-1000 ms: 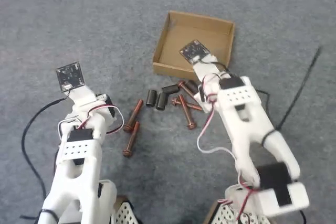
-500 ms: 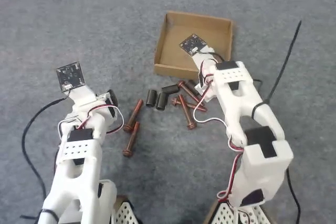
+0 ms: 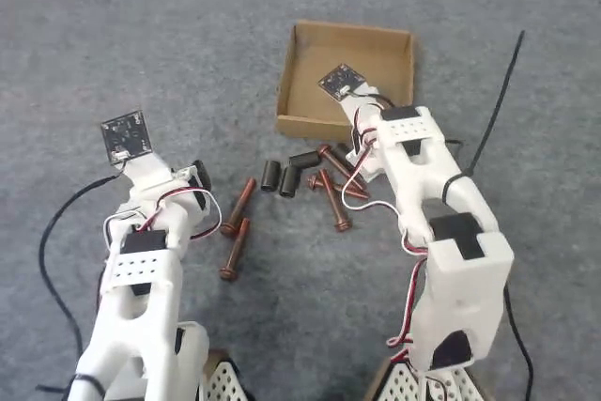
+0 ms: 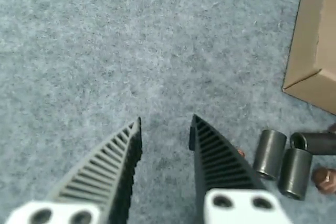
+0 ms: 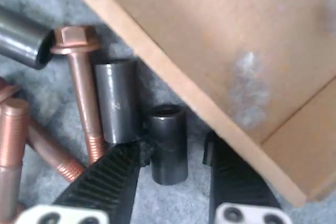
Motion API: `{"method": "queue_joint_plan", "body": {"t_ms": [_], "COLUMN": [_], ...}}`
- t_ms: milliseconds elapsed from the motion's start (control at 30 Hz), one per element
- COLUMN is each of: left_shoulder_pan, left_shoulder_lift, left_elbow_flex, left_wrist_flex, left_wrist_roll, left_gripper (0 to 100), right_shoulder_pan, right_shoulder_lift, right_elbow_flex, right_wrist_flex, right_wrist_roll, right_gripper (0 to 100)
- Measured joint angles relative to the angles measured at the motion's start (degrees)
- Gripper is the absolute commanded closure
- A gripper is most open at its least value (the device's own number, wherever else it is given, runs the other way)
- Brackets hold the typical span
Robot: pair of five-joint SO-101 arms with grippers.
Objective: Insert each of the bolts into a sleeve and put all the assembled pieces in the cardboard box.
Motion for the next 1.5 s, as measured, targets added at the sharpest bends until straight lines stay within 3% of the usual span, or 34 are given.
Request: {"method": "queue_joint_plan", "body": {"t_ms": [67, 367, 567, 767, 1133, 1400, 1500], "left_shoulder_pan": [0.0, 0.0, 0.0, 0.0, 0.0, 3.0, 4.6], "left_shoulder_lift": [0.0, 0.0, 0.0, 0.0, 0.0, 0.0, 0.0], "left_elbow_flex": [0.0, 0.0, 0.0, 0.0, 0.0, -0.9, -3.9], "left_wrist_flex": [0.0, 0.0, 0.0, 0.0, 0.1, 11.6, 18.5], "left_wrist_roll": [0.0, 0.0, 0.0, 0.0, -1.7, -8.5, -10.2], "left_gripper": [86, 86, 86, 86, 86, 86, 93], "right_shoulder_pan": [0.2, 0.4, 0.9, 5.1, 4.9, 8.8, 10.1], "right_shoulder_lift": [0.9, 1.5, -1.5, -15.4, -47.3, -51.9, -52.0], "right_elbow_flex": [-1.5, -3.3, -1.1, 16.6, 49.9, 58.0, 58.5], "right_wrist_flex": [1.0, 3.2, 10.0, 6.8, 0.7, -3.3, -5.0], "right_wrist_roll": [0.0, -0.4, -9.6, -16.2, -16.9, -15.9, -15.6], "right_gripper": [99.8, 99.2, 99.2, 99.2, 99.2, 99.2, 99.2]}}
